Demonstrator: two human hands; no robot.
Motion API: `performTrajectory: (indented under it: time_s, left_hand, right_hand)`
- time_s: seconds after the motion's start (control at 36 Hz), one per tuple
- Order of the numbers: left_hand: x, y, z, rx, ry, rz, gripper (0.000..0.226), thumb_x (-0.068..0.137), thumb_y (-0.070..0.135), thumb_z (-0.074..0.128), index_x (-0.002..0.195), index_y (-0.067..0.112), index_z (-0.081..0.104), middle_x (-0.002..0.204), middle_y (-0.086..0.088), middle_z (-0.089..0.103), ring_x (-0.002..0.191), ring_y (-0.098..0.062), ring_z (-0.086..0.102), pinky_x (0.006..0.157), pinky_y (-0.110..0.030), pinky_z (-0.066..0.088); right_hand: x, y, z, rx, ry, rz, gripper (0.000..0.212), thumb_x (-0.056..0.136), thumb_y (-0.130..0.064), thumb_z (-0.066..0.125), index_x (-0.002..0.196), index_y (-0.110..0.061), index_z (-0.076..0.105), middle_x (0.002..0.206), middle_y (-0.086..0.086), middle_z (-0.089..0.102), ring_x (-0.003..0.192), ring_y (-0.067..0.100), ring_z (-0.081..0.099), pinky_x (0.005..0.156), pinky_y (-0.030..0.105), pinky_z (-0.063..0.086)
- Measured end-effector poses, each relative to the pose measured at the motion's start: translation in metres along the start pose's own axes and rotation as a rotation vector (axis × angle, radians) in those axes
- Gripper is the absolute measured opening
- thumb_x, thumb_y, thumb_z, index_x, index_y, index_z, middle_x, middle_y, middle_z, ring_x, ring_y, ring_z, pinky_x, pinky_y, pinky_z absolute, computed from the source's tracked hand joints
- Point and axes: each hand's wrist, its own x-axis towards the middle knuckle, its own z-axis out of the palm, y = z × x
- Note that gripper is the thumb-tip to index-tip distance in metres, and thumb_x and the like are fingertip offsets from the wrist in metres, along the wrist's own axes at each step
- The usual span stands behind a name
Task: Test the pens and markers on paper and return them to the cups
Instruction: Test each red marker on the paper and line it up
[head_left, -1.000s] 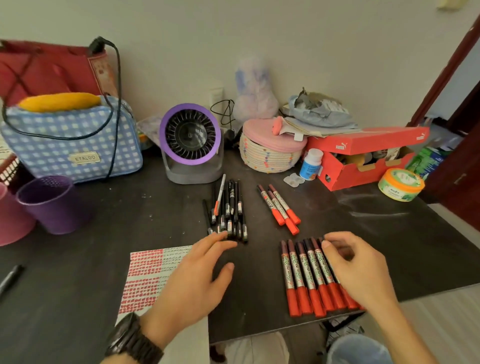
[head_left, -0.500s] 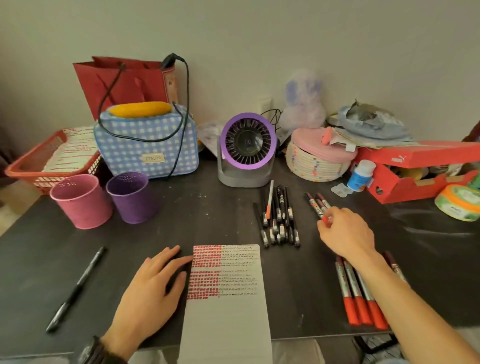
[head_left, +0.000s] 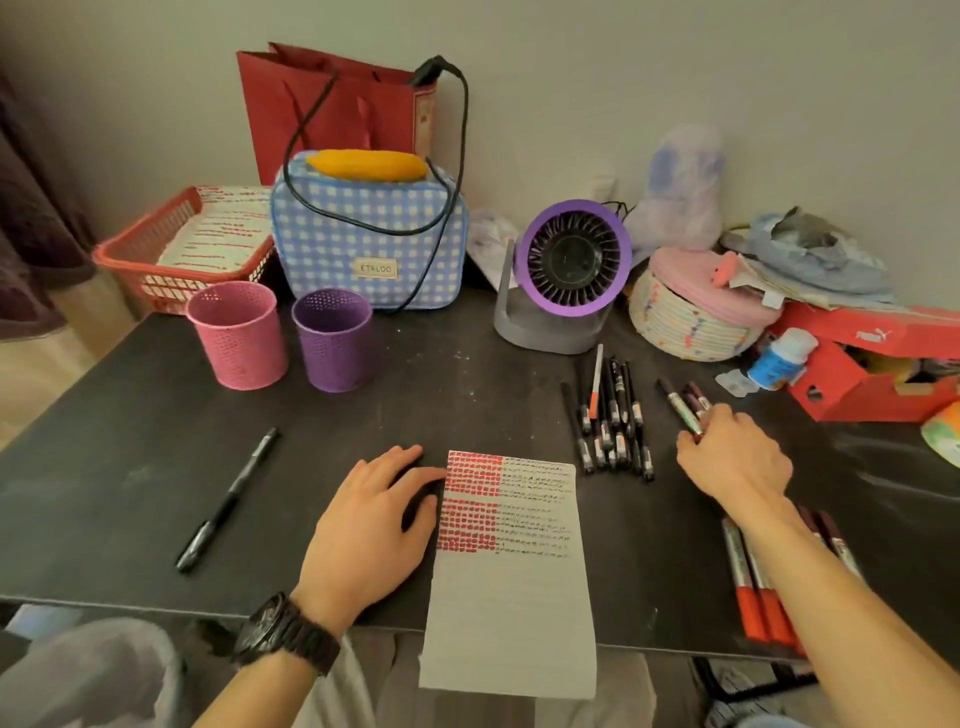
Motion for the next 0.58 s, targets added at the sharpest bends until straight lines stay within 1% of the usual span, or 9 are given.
performTrajectory:
  time_s: [0.11,0.22,0.39,0.44,0.53,0.58]
  left_hand:
    - [0.000,0.001,0.000,-0.004,0.000,-0.008,0.040,0.101,0.046,0.046,0.140,0.047,0.050,0.157,0.015,0.038,0.149,-0.009,0.027,0.120,-0.032,0.008]
    - [0.001,0.001,0.000,-0.007,-0.009,-0.015,0.040,0.101,0.046,0.046,0.141,0.048,0.048,0.158,0.016,0.036,0.150,-0.009,0.025,0.120,-0.032,0.007]
    - [0.000,0.000,0.001,-0.006,-0.004,-0.008,0.041,0.100,0.049,0.046,0.140,0.047,0.049,0.157,0.016,0.037,0.150,-0.008,0.026,0.120,-0.032,0.009]
    - [0.001,0.000,0.001,-0.012,0.001,-0.007,0.041,0.100,0.049,0.046,0.140,0.047,0.050,0.157,0.016,0.038,0.149,-0.008,0.027,0.120,-0.032,0.010]
    - [0.001,0.000,0.001,-0.011,0.001,-0.009,0.041,0.099,0.049,0.046,0.140,0.047,0.050,0.157,0.017,0.038,0.149,-0.008,0.026,0.120,-0.032,0.008]
    - [0.002,0.000,0.001,-0.013,0.000,-0.012,0.041,0.099,0.050,0.046,0.141,0.048,0.049,0.157,0.017,0.037,0.150,-0.008,0.026,0.120,-0.032,0.008]
  right_hand:
    - [0.005,0.000,0.000,-0.034,-0.012,0.008,0.044,0.094,-0.048,0.057,0.121,-0.014,0.054,0.124,0.014,0.060,0.113,0.041,0.061,0.079,0.041,0.045]
    - [0.007,0.001,-0.001,-0.061,-0.018,0.018,0.047,0.094,-0.050,0.054,0.124,-0.013,0.056,0.125,0.014,0.059,0.113,0.040,0.061,0.075,0.039,0.040]
    - [0.005,0.001,0.000,-0.049,-0.034,0.042,0.044,0.097,-0.050,0.051,0.120,-0.015,0.061,0.119,0.012,0.062,0.109,0.038,0.063,0.074,0.037,0.042]
    - [0.002,0.002,-0.003,0.057,-0.053,0.073,0.039,0.097,-0.052,0.052,0.113,-0.019,0.063,0.112,0.011,0.063,0.107,0.038,0.063,0.075,0.037,0.043]
    - [-0.009,0.003,-0.010,0.366,-0.086,0.111,0.030,0.097,-0.052,0.054,0.097,-0.023,0.064,0.107,0.009,0.068,0.105,0.036,0.063,0.078,0.037,0.043]
    - [-0.022,0.002,-0.015,0.637,-0.070,0.117,0.032,0.096,-0.049,0.058,0.087,-0.020,0.066,0.095,0.007,0.071,0.090,0.031,0.063,0.079,0.039,0.045]
